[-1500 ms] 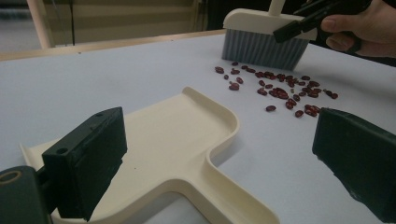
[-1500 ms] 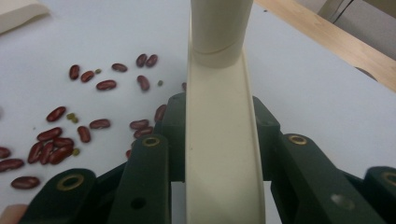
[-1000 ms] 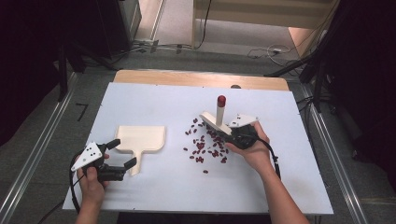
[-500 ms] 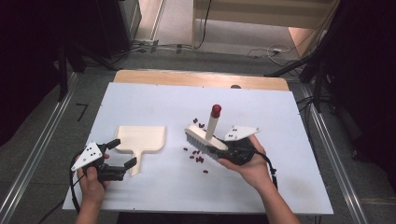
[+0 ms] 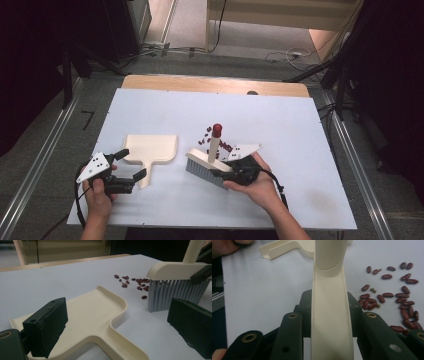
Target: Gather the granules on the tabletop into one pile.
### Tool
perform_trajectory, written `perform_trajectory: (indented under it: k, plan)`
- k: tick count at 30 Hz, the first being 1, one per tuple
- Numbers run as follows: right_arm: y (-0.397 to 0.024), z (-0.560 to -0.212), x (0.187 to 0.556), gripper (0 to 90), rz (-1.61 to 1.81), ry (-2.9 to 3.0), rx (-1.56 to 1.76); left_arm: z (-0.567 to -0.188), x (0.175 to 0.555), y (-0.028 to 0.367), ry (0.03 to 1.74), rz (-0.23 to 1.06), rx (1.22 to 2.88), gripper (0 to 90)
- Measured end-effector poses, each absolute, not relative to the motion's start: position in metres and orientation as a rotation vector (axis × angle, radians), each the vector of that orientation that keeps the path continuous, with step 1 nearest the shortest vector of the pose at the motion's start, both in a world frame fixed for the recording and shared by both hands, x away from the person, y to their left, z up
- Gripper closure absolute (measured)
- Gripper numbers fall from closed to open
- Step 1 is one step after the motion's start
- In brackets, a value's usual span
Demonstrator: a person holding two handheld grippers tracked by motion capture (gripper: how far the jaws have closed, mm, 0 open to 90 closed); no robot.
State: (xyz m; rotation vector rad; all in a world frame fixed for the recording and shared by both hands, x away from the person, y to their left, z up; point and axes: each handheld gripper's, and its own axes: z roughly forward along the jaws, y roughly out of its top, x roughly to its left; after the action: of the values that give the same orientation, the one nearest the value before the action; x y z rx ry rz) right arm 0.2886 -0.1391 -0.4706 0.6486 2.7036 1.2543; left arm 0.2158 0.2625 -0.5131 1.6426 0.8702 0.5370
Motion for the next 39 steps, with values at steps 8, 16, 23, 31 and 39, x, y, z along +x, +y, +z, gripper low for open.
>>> perform_trajectory:
  k: [8, 16, 23, 31, 39]
  plan:
    - [-0.157, -0.471, 0.315, 65.4, 1.264, 2.634, 0.735, -0.513, 0.216, 0.262, 0.869, 0.537, 1.646, 3.1]
    - [-0.167, -0.467, 0.332, 65.3, 1.221, 2.572, 0.809, -0.513, 0.216, 0.262, 0.867, 0.534, 1.647, 3.1]
    - [-0.162, -0.454, 0.330, 65.3, 1.300, 2.543, 0.829, -0.513, 0.217, 0.261, 0.867, 0.536, 1.649, 3.1]
    - [-0.123, -0.462, 0.330, 65.3, 1.329, 2.476, 0.997, -0.513, 0.217, 0.262, 0.865, 0.535, 1.649, 3.1]
    - [-0.113, -0.475, 0.334, 65.3, 1.301, 2.405, 1.153, -0.513, 0.217, 0.262, 0.862, 0.531, 1.646, 3.1]
